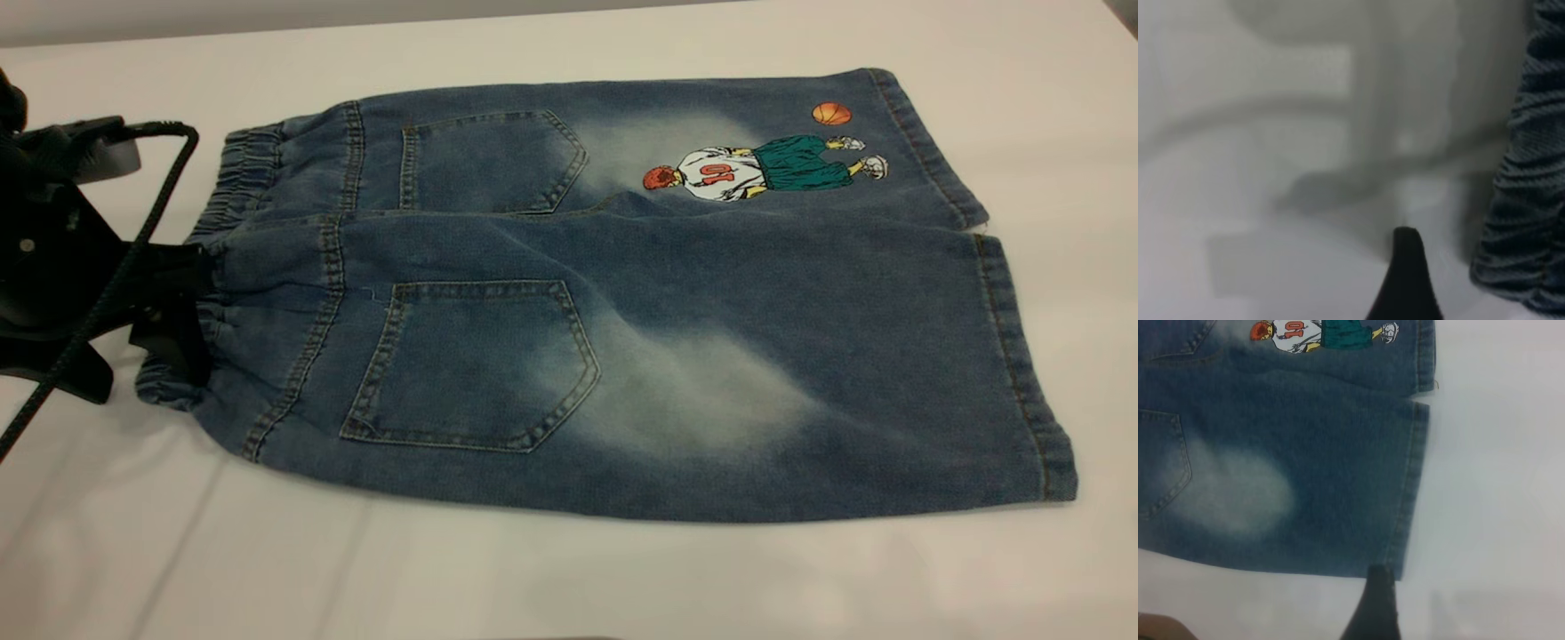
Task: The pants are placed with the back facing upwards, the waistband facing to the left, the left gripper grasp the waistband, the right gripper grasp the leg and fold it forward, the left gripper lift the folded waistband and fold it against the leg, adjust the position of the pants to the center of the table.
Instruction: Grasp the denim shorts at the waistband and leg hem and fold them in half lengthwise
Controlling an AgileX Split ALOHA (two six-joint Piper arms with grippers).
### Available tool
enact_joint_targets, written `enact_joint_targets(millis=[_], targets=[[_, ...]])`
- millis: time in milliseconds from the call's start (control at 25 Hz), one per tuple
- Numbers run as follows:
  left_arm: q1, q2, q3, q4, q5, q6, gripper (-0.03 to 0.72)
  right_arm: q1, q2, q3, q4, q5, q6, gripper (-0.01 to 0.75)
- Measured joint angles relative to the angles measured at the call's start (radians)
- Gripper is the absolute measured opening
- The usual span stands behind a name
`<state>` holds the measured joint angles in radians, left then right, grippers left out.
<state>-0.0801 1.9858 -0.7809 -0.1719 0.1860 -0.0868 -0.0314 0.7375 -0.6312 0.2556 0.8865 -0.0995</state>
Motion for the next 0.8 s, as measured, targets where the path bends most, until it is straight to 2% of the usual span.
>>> enact_joint_targets(millis=[80,200,440,680,800], targets=[[0.000,0.014,-0.005,-0.014,-0.008,-0.001,0.471,0.000,0.000,0.000,0.000,0.000,-0.001,0.589],[-0.001,0.028,-0.006,-0.040,-0.018,-0.001,0.385,0.000,0.000,0.000,0.001,0.000,-0.024,0.589],[-0.008,0.033,-0.031,-0.067,-0.044,-0.002,0.097,0.000,0.037,0.000,0.049,0.011,-0.141,0.589],[-0.007,0.052,-0.101,-0.056,0.002,-0.002,0.074,0.004,0.192,0.000,0.168,0.017,-0.318,0.589],[-0.007,0.060,-0.133,-0.053,0.037,-0.001,0.074,0.064,0.275,0.000,0.192,0.009,-0.395,0.589]])
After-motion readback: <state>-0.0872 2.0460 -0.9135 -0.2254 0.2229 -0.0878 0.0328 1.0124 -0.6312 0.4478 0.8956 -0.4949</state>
